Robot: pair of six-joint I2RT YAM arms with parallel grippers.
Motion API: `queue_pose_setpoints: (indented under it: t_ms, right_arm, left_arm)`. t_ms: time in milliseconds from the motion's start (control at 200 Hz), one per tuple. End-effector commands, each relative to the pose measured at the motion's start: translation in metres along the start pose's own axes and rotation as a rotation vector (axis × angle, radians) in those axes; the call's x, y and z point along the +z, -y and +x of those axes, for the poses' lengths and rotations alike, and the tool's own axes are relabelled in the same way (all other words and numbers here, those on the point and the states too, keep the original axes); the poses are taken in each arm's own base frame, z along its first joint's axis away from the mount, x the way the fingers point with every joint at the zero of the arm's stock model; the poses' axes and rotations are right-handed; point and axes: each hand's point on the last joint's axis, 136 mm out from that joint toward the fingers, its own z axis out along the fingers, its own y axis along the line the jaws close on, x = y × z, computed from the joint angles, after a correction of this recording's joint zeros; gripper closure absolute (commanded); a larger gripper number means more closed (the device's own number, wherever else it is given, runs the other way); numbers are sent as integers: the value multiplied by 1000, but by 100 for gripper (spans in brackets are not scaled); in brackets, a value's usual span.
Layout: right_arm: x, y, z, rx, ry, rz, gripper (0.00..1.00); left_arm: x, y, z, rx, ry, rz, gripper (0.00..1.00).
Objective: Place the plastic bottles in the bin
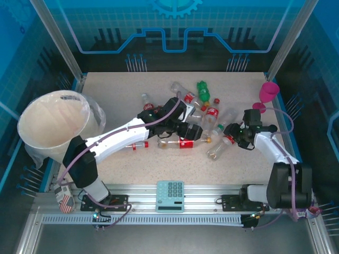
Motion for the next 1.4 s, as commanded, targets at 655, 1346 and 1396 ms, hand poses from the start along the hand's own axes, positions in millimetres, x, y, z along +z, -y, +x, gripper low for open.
queue_pose_setpoints:
  t_ms: [655,1346,1396]
  right_arm:
    - [-65,-160,12,-219,0,-502,37]
    - [-88,-108,-26,-234,87,-279,6]
    - [-92,-101,-34,-221,108,-262,6]
  left_arm:
    - [55,53,4,-115,-136,270,21]
    - [41,38,-17,-65,-70,159,54]
    - [35,36,-22,-33,-54,145,54]
